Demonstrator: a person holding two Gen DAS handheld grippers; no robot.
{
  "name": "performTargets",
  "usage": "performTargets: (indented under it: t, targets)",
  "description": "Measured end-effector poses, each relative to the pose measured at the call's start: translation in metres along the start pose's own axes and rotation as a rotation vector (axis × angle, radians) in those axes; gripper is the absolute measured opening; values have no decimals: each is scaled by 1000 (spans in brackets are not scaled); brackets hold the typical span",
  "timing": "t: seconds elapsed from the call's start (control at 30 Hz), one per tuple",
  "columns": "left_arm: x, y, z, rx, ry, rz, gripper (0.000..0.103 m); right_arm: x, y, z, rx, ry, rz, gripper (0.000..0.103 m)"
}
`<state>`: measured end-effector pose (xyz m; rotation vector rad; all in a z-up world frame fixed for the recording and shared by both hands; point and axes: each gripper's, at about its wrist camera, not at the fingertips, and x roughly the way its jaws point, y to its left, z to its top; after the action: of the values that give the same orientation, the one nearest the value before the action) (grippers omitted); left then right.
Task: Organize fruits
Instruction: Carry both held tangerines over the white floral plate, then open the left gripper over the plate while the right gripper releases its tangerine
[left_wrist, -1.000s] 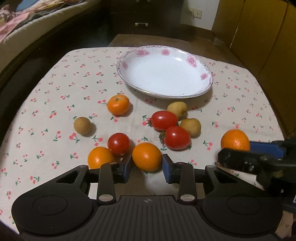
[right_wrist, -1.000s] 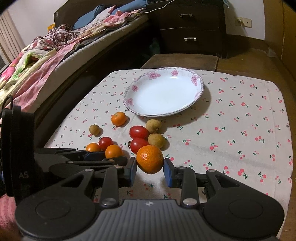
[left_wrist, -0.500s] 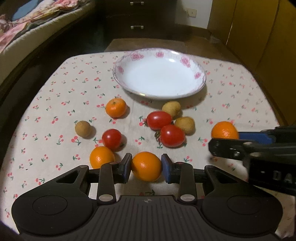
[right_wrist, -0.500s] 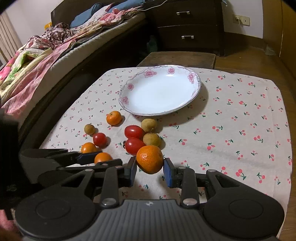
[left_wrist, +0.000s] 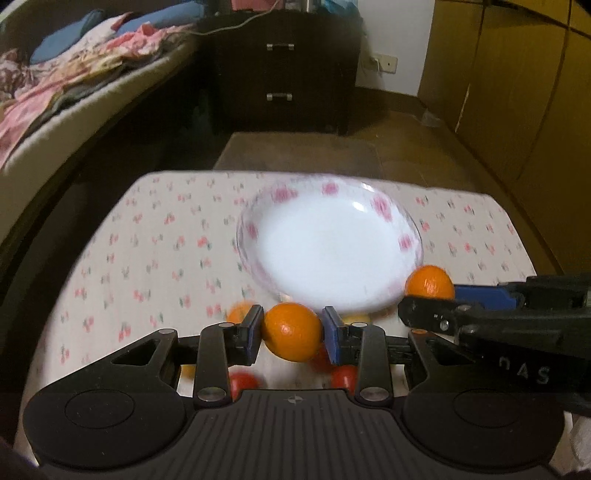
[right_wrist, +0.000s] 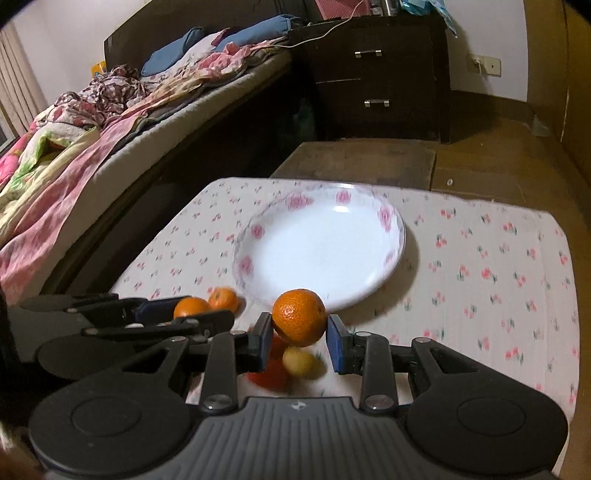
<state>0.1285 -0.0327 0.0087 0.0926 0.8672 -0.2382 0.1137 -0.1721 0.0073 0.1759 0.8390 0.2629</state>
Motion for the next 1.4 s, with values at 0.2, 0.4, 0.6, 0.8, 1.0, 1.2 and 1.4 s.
performTargets:
  t: [0.2,0.4,0.6,0.8,1.0,1.2,1.4]
  targets:
    - [32,5,23,-2,0,-2,42,30,-16,28,21,9,10,32]
    - [56,8,30,2,18,-5,42,56,-26,37,3,30,12,32]
    - [66,8,28,13,31,-3,42,69,-33,36,9,56,21,32]
    - [66,6,28,22,29,-1,42,70,-34,35,10,58,19,33]
    - [66,5,29,23,30,1,42,72,-34,35,11,55,20,33]
    - [66,6,29,29,26,3,45,73,-35,35,12,58,19,33]
    - [62,12,30,6,15,1,51,69,-35,37,15,39,26,34]
